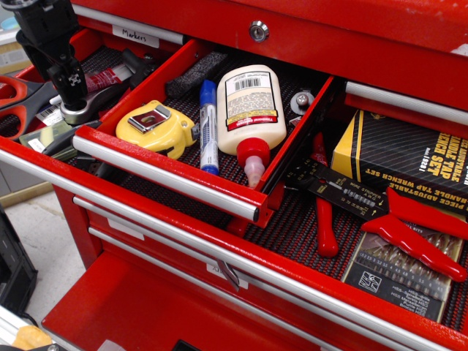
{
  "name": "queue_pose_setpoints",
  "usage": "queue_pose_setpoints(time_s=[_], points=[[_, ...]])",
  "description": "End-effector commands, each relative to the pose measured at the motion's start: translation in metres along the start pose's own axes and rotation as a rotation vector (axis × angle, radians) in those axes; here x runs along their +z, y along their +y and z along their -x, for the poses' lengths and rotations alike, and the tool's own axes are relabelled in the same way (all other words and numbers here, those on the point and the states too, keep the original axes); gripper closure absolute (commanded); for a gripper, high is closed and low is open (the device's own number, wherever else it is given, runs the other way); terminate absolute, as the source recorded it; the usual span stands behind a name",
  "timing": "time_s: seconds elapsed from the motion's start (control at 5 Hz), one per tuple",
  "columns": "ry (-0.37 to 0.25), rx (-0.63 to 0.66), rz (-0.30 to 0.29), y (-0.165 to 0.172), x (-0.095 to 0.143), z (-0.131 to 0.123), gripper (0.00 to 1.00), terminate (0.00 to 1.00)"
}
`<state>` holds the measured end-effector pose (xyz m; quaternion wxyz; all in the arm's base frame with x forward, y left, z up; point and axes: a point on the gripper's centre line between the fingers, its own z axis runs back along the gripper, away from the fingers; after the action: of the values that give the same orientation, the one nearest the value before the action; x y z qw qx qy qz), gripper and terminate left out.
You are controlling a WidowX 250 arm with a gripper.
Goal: Pick up glue and put into drawer
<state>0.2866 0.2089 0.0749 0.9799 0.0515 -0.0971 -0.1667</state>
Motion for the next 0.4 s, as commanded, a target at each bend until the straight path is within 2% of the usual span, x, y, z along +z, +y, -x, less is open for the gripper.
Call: queue_pose_setpoints(time_s=[0.0, 0.2], points=[[-0.048, -0.042, -0.05, 0.0268, 0.0004, -0.0102, 0.0, 0.0], [-0.056, -0.012, -0.072, 0.0253, -0.0085, -0.0154, 1.0, 0.0]])
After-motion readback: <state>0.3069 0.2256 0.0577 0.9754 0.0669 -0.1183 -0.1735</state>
